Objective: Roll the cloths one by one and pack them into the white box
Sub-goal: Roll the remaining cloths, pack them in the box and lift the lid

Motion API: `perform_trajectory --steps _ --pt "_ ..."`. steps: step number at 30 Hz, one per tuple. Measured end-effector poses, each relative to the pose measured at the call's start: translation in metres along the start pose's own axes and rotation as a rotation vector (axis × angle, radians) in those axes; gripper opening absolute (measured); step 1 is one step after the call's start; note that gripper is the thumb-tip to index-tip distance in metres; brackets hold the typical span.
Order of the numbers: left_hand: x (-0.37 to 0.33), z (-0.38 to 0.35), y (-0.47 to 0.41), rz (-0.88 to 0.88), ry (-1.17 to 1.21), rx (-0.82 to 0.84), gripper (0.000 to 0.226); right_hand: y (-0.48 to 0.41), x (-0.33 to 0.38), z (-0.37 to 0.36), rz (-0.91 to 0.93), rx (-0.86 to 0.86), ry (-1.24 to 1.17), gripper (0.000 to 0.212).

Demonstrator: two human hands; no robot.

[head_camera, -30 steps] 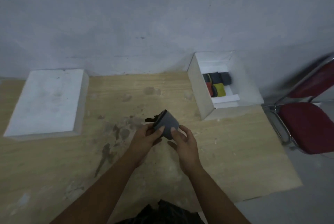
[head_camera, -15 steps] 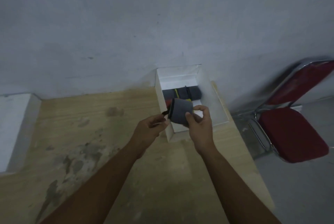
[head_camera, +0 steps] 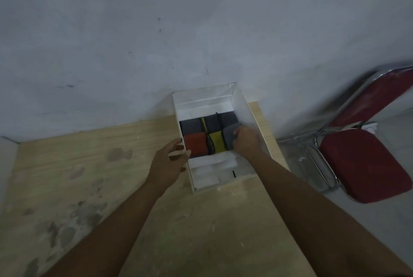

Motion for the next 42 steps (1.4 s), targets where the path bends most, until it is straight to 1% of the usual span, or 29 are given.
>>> perform_trajectory --steps 2,5,7,9,11,12,13,14,17,19,21,23,27,29,31,32,34,35,37,38,39,40,41,42 --pt "0.003 0.000 0.000 0.006 0.001 0.018 0.053 -0.006 0.000 -0.008 0.005 0.062 0.131 0.032" --pt "0.006 0.000 0.000 0.021 0.024 0.038 0.056 -0.007 0.003 -0.013 0.029 0.058 0.207 0.036" --pt "0.006 0.000 -0.001 0.021 0.016 0.052 0.056 -0.004 0.007 -0.014 0.074 0.027 0.277 0.037" --pt "0.005 0.000 -0.001 0.016 0.008 0.063 0.057 -0.001 0.010 -0.012 0.127 -0.039 0.386 0.036" --pt "0.005 -0.001 -0.001 0.026 0.022 0.067 0.056 -0.001 0.018 -0.007 0.199 -0.137 0.499 0.029" --pt "0.005 -0.001 -0.001 0.034 0.031 0.069 0.056 0.000 0.022 -0.007 0.234 -0.159 0.518 0.026" --pt "0.006 -0.001 -0.001 0.040 0.034 0.070 0.056 -0.001 0.023 -0.010 0.246 -0.152 0.495 0.025" --pt "0.007 -0.001 -0.001 0.043 0.034 0.071 0.056 -0.002 0.022 -0.013 0.239 -0.130 0.451 0.030" --pt "0.008 0.000 -0.001 0.043 0.035 0.060 0.056 -0.003 0.013 -0.032 0.218 -0.046 0.368 0.052" --pt "0.009 -0.001 -0.001 0.040 0.028 0.063 0.056 0.000 0.005 -0.050 0.180 0.085 0.341 0.063" --pt "0.010 -0.001 -0.002 0.037 0.024 0.062 0.056 0.002 -0.001 -0.063 0.134 0.205 0.286 0.070" --pt "0.008 -0.001 -0.002 0.035 0.020 0.062 0.056 0.000 -0.006 -0.069 0.123 0.264 0.248 0.079" --pt "0.008 -0.002 -0.002 0.038 0.015 0.063 0.056 -0.004 -0.010 -0.071 0.111 0.304 0.223 0.101" --pt "0.008 -0.003 -0.002 0.046 0.008 0.064 0.056 -0.003 -0.009 -0.070 0.115 0.303 0.267 0.110" --pt "0.009 -0.006 -0.001 0.061 -0.009 0.079 0.059 -0.003 -0.005 -0.066 0.121 0.298 0.270 0.107" --pt "0.009 -0.008 0.000 0.069 -0.023 0.093 0.062 -0.003 -0.004 -0.062 0.132 0.284 0.255 0.101" --pt "0.010 -0.012 0.003 0.080 -0.063 0.121 0.072 0.001 0.001 -0.043 0.193 0.197 0.187 0.082" --pt "0.012 -0.014 0.005 0.087 -0.085 0.134 0.076 0.007 0.005 -0.028 0.239 0.112 0.125 0.069" --pt "0.016 -0.016 0.008 0.131 -0.066 0.159 0.075 0.024 0.013 0.010 0.332 -0.156 0.014 0.034" --pt "0.016 -0.017 0.011 0.161 -0.024 0.176 0.067 0.036 0.013 0.029 0.357 -0.299 0.006 0.023" --pt "0.014 -0.018 0.013 0.166 0.008 0.195 0.057 0.046 0.010 0.045 0.358 -0.433 0.022 0.018" --pt "0.010 -0.019 0.015 0.145 0.014 0.209 0.048 0.054 0.004 0.057 0.320 -0.544 0.039 0.015" --pt "0.005 -0.019 0.017 0.113 0.002 0.217 0.045 0.060 -0.007 0.064 0.251 -0.614 0.054 0.020" --pt "0.002 -0.017 0.018 0.091 -0.014 0.215 0.044 0.063 -0.019 0.065 0.163 -0.633 0.061 0.032"
Point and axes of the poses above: each hand's wrist, its own y-axis away from the middle knuckle, its own z-axis out of the back of the hand, x = y × z, the point moved 8 cm from there along -y, towards the middle knuckle, and after that the axes turned 8 degrees about -x, right-handed, at the moved point
